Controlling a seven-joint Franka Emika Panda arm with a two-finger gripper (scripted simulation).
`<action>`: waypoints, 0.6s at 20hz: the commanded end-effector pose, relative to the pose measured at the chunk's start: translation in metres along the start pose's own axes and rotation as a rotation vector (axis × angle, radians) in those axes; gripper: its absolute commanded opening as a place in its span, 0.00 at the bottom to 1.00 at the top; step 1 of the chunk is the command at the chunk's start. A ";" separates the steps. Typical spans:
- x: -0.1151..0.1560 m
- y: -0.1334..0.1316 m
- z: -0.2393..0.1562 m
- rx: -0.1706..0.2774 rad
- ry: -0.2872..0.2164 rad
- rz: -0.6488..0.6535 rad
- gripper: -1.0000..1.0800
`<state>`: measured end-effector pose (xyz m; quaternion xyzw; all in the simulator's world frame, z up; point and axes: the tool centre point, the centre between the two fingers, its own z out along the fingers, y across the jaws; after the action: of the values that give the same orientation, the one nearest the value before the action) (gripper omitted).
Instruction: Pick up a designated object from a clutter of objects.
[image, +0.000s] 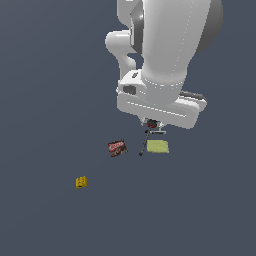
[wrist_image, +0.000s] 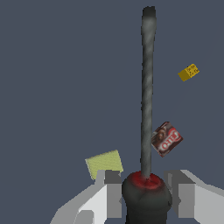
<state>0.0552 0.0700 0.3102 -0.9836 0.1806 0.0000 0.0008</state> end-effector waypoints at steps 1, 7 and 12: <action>0.009 0.002 -0.021 0.000 0.000 0.000 0.00; 0.029 0.005 -0.062 -0.001 0.000 0.000 0.00; 0.040 0.006 -0.084 -0.001 0.000 0.000 0.00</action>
<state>0.0874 0.0515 0.3876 -0.9835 0.1809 0.0000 0.0002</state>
